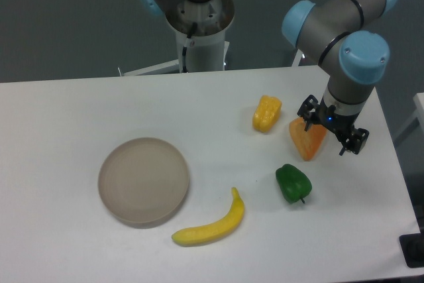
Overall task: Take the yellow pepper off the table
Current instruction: 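Move the open gripper from the orange pepper over the small yellow pepper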
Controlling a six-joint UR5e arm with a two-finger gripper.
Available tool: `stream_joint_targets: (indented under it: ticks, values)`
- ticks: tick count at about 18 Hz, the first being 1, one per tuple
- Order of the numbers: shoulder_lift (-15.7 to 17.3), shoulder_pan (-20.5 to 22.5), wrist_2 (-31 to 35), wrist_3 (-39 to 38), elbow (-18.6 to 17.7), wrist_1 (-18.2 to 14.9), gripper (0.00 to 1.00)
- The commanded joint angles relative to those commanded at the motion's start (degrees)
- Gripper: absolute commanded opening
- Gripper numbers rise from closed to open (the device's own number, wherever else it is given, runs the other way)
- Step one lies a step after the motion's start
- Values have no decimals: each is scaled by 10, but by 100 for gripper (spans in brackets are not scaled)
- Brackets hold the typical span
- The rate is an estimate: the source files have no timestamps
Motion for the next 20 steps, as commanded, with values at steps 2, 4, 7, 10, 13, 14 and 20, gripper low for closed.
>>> stream_joint_targets:
  ticks: [2,4,7,10,13,14,20]
  values:
    - [0,0,0,0,0,0,100]
    - [1,0,-1,1,0,-1,100]
    - [4,-2,-3,0,-11,-1,100]
    - [4,-5,-3,-4,-25,-10,100]
    - [18,-5,-3,-7,-35,-20,100]
    - [29,-5,-3,-9,-45,-22,100]
    - [127,4,-6,-9,-188,-16,100]
